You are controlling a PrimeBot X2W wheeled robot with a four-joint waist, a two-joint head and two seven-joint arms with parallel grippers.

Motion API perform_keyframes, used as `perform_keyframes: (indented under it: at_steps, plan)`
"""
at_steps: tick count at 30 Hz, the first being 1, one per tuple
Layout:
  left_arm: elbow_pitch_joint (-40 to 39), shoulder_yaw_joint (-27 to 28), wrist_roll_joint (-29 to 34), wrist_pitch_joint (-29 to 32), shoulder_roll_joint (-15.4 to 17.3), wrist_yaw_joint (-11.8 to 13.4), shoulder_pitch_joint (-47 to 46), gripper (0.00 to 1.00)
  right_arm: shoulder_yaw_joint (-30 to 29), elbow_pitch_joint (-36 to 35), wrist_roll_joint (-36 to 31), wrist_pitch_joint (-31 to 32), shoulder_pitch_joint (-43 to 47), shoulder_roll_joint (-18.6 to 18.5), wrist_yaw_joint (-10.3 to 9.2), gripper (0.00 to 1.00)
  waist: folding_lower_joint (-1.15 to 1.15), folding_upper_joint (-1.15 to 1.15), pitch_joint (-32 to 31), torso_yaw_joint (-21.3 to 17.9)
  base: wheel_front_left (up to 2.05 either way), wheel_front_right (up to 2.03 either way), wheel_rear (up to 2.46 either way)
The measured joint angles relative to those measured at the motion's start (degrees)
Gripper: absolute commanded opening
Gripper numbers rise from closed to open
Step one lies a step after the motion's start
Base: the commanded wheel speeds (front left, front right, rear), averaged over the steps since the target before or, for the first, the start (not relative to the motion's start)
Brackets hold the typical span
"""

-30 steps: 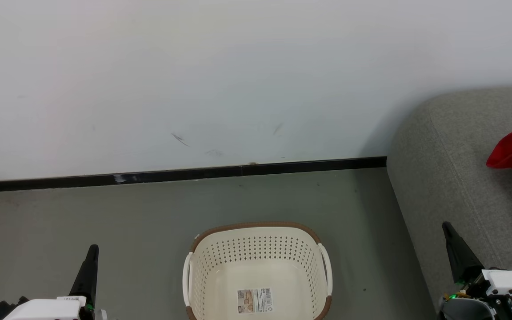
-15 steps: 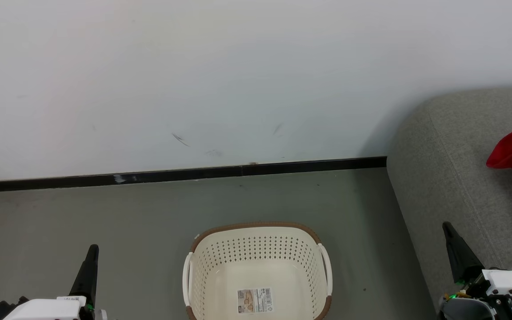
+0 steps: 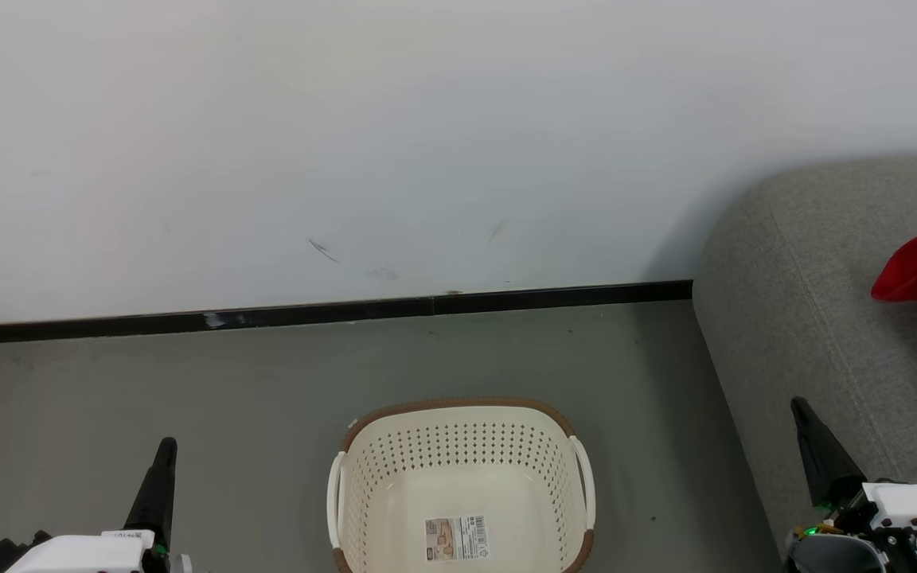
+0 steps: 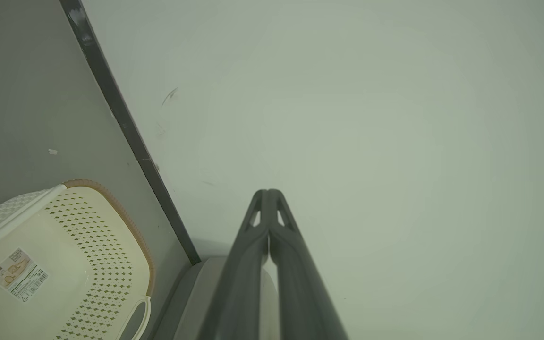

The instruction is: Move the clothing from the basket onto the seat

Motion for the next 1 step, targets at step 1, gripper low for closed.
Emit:
perform_keyframes:
  at_steps: [1]
  plan:
    - [0.0, 0.0, 0.0, 0.0, 0.0, 0.0, 0.0, 0.0, 0.0, 0.0, 0.0, 0.0, 0.0, 0.0, 0.0, 0.0, 0.0, 0.0, 0.0, 0.0, 0.0, 0.0, 0.0]
